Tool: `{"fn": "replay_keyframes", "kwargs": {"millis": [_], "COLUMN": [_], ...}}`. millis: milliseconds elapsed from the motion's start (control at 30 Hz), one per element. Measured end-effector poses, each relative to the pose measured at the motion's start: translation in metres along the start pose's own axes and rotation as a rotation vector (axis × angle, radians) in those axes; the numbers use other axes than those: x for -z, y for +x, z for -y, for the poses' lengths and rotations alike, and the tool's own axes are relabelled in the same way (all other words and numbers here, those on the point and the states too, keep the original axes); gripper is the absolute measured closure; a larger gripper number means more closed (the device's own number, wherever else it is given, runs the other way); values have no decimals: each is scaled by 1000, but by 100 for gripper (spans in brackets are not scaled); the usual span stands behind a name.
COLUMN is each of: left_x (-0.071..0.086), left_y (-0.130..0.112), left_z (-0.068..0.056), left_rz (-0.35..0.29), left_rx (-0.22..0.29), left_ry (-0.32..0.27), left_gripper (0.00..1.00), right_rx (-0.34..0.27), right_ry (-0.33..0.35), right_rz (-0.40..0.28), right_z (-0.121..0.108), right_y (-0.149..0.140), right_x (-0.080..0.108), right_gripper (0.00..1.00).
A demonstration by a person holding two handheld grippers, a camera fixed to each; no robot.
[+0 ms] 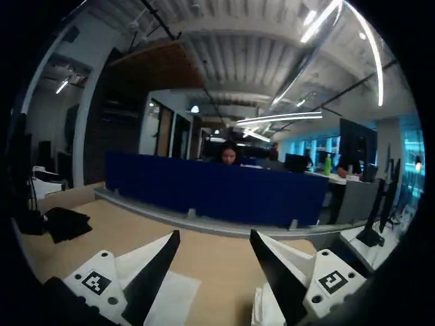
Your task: Fold towel
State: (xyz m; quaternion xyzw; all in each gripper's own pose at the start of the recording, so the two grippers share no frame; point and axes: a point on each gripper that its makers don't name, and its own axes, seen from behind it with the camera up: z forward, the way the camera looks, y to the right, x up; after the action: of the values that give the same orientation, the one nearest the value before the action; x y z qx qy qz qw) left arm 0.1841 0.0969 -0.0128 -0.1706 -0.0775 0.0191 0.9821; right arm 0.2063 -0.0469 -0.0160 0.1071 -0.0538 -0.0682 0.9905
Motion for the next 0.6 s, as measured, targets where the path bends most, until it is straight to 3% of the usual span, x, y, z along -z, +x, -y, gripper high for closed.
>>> {"fn": "replay_keyframes", "kwargs": {"millis": [167, 267, 467, 600], "left_x": [1, 1, -4, -9], "left_y": [-14, -15, -25, -45], "left_z": [-37, -46, -49, -52], "left_rz": [97, 120, 147, 176], "left_rx": [-41, -68, -83, -77], "left_ry": [-174, -225, -251, -258], "left_gripper": [4, 4, 4, 4], "right_rx": [48, 74, 89, 91], "right_ry": [166, 229, 277, 285], "right_rz": [118, 184, 238, 268], "right_z": [33, 45, 57, 60], "right_y": [-17, -28, -44, -62], "right_x": [5, 8, 7, 5], "right_gripper": [0, 0, 0, 0]}}
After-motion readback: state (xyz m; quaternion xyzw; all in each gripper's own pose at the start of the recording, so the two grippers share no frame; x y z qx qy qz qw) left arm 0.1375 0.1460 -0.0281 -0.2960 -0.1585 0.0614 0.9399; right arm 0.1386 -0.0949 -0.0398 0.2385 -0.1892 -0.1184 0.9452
